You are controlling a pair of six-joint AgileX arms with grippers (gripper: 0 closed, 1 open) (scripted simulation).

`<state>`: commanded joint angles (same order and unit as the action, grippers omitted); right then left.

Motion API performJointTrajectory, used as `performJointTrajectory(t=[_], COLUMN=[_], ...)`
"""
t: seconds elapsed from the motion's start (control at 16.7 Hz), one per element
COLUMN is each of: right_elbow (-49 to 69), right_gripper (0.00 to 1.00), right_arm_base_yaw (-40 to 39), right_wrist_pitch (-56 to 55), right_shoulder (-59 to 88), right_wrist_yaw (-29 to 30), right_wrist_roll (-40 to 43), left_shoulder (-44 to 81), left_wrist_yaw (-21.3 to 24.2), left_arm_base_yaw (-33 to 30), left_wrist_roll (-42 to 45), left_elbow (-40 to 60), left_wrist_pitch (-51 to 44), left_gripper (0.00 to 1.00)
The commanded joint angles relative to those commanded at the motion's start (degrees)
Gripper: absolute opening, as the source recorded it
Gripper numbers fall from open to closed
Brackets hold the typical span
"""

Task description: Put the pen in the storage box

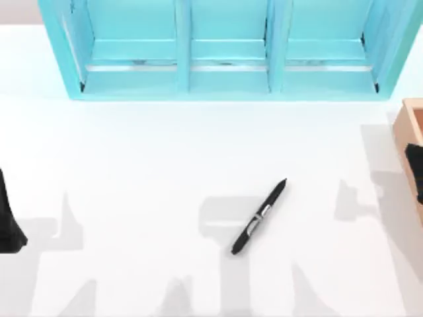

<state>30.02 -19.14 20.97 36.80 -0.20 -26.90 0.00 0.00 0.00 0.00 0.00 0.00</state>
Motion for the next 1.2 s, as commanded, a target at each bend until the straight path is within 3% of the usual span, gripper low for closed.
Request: performJointTrajectory(t=[0.36,0.66,0.9,1.2], right_elbow=[29.3,49.5,58.4,60.7], right_gripper=[1.00,1.00,1.00,1.00], right_arm_base_yaw=[-11.3,-16.3,-17.5,-17.6], right_wrist_pitch=[15.6,28.0,35.7,38.4], right_shoulder=[35.1,62.1,75.7,79.6], right_wrist_yaw=[-0.9,-1.3,-1.3,-1.1], right_wrist_roll=[-22.5,-37.2,-43.6,-45.3], left_shoulder=[0.0,0.0,0.0,0.0], left_wrist_yaw=[0.0,0.0,0.0,0.0], left_arm_base_yaw=[0.0,0.0,0.0,0.0], left_wrist_roll=[0.0,0.0,0.0,0.0], left_elbow=[0.0,0.0,0.0,0.0], left_wrist_pitch=[0.0,0.0,0.0,0.0], left_gripper=[1.00,1.00,1.00,1.00])
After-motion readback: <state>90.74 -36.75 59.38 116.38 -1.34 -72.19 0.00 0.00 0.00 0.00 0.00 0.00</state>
